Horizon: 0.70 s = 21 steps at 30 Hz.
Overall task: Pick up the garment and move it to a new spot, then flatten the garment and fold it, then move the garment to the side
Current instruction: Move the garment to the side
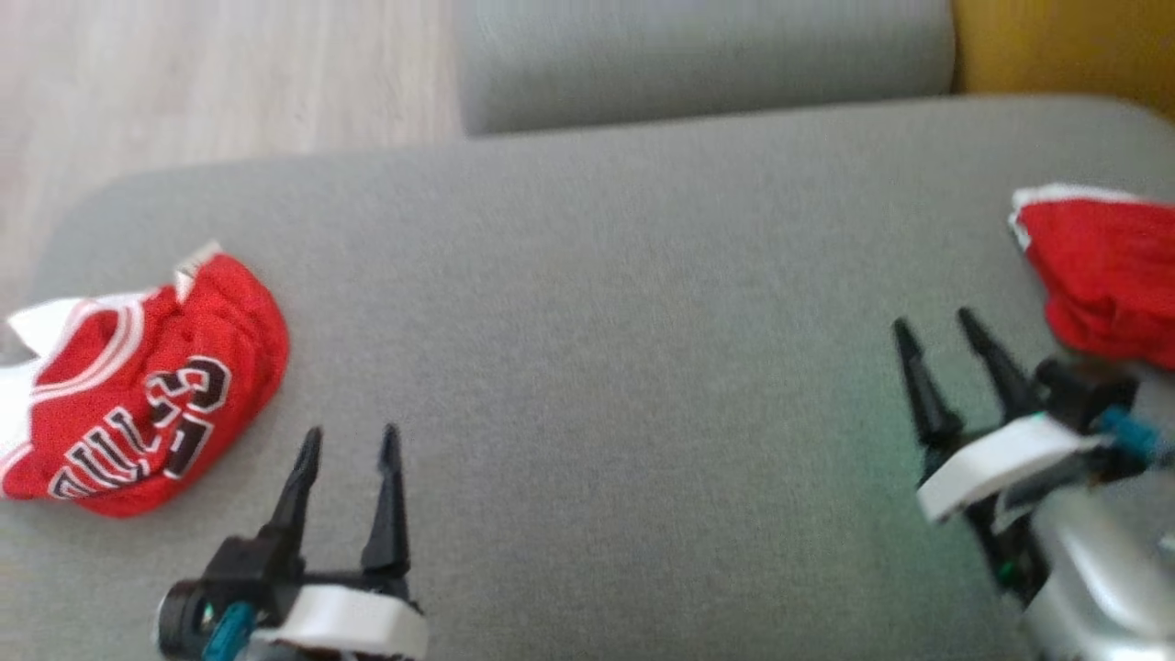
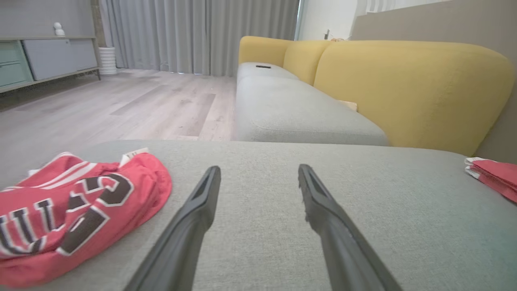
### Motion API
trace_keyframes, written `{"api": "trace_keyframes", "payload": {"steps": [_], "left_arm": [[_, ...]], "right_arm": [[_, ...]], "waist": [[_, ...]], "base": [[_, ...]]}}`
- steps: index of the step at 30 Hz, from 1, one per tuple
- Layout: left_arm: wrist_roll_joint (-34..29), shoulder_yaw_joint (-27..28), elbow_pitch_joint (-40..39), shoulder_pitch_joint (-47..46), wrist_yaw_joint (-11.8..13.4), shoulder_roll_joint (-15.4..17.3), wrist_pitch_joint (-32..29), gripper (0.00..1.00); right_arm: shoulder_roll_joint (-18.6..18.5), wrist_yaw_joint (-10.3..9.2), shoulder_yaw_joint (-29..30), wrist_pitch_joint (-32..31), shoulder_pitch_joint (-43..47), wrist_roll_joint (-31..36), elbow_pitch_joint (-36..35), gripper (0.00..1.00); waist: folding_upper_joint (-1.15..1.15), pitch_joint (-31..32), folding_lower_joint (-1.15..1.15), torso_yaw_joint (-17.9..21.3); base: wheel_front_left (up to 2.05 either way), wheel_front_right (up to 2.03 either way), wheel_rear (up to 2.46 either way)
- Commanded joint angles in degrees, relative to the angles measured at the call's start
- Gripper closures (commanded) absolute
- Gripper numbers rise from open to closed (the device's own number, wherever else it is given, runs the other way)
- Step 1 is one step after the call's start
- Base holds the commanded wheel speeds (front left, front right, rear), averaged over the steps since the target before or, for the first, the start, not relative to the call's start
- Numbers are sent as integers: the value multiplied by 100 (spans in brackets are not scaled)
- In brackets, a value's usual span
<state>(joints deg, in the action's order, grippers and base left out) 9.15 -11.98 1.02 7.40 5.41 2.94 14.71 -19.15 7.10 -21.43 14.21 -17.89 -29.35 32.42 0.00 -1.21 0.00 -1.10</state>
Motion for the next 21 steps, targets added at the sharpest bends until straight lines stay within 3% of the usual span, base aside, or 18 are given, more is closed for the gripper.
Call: {"api": "trace_keyframes", "payload": {"steps": [1,11,21], "left_arm": [[-33,278,-248,-65,32,-6,29,0],[-249,637,-388,537,-13,-6,29,0],[-328,832,-258,739,-168,-6,29,0]], "right_arm": [[96,39,97,76,175,207,-434,0],[797,39,701,78,1516,1120,-1293,0],[1165,39,1154,78,2057,1475,-1441,0]], "waist": [[0,285,0,-107],[0,677,0,-105],[0,831,0,-190]], "base": [[0,0,0],[0,0,0],[0,0,0]]}}
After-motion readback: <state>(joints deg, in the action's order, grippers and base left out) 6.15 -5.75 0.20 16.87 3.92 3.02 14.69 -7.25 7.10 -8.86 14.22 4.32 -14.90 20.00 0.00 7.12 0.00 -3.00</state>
